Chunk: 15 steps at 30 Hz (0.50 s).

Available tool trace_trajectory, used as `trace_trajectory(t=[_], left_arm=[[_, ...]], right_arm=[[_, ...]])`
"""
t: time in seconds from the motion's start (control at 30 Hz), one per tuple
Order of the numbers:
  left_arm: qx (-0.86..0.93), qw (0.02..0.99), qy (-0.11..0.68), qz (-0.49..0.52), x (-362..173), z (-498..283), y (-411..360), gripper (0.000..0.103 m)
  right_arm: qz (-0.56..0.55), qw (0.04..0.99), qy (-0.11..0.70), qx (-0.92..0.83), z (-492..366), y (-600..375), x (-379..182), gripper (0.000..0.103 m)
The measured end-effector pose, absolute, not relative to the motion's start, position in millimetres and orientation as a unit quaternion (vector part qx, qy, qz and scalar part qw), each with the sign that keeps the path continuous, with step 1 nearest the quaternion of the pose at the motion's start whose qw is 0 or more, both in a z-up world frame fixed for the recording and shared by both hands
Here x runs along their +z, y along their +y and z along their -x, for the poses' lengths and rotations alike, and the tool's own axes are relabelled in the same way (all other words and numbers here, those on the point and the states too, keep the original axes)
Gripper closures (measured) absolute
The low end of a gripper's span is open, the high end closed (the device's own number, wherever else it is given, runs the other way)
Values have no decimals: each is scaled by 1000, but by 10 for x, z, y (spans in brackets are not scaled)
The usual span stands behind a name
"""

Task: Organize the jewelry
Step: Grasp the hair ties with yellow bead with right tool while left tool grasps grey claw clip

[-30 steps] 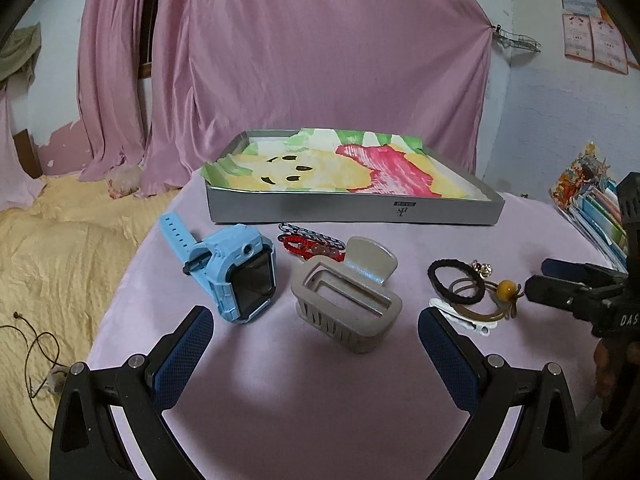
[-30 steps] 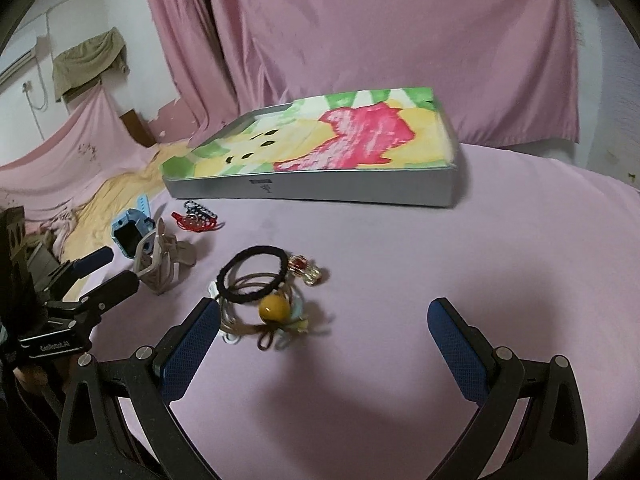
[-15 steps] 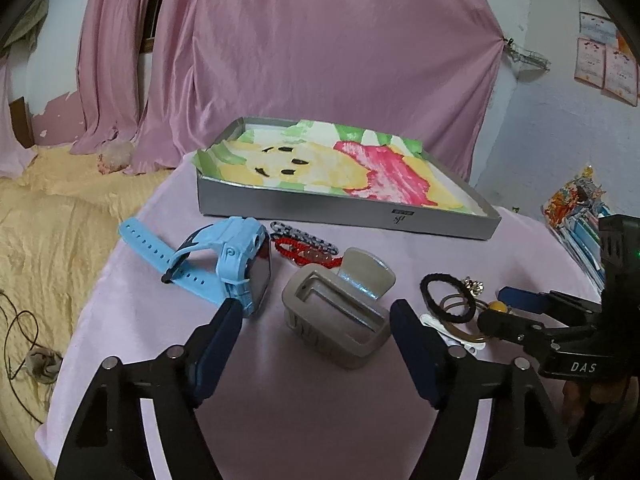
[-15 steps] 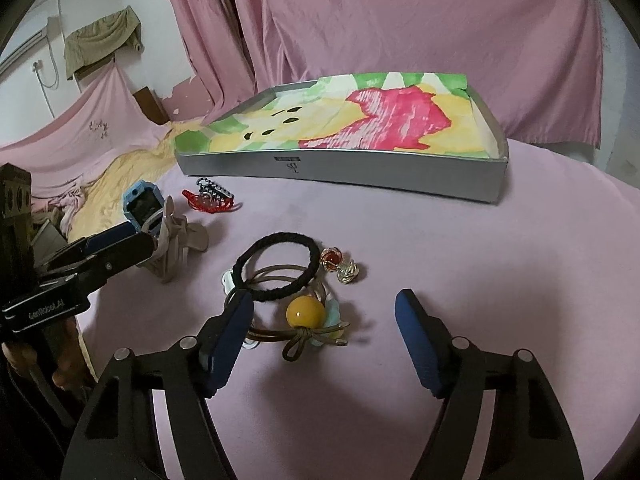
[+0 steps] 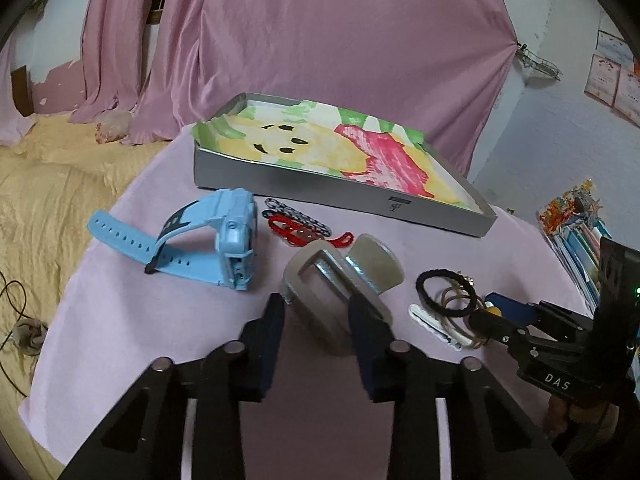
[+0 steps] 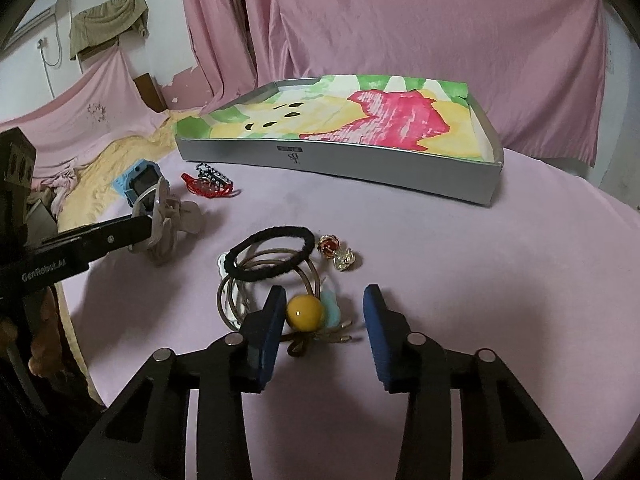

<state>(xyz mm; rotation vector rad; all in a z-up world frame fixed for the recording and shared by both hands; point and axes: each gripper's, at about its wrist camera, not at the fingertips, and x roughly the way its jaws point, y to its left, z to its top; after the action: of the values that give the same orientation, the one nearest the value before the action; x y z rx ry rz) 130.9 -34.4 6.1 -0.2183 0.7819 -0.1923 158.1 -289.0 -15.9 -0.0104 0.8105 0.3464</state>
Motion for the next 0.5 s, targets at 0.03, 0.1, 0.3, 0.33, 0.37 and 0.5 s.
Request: trace_trajectory(t=[0.03, 0.1, 0.3, 0.33, 0.37, 0.5], left_arm=[[-95, 914, 380, 107, 62, -1311, -356, 81], [-99, 913, 381, 104, 64, -1310, -386, 84], [-108, 905, 401, 88, 9, -1307, -483, 94], [-108, 906, 400, 85, 11, -1299, -503, 94], [-107, 907, 399, 83, 11, -1287, -502, 94], [-107, 908, 397, 78, 15, -1253, -518, 95]], right_arm=[[5, 905, 392, 168, -1572, -2898, -159, 72], [3, 904, 392, 169, -1551, -2919, -160, 74], [-3, 905, 388, 175, -1452, -2977, -166, 78], [-6, 905, 388, 176, -1433, -2991, -167, 79], [-10, 905, 388, 177, -1413, -3010, -166, 80], [-13, 906, 384, 179, -1316, -3068, -143, 82]])
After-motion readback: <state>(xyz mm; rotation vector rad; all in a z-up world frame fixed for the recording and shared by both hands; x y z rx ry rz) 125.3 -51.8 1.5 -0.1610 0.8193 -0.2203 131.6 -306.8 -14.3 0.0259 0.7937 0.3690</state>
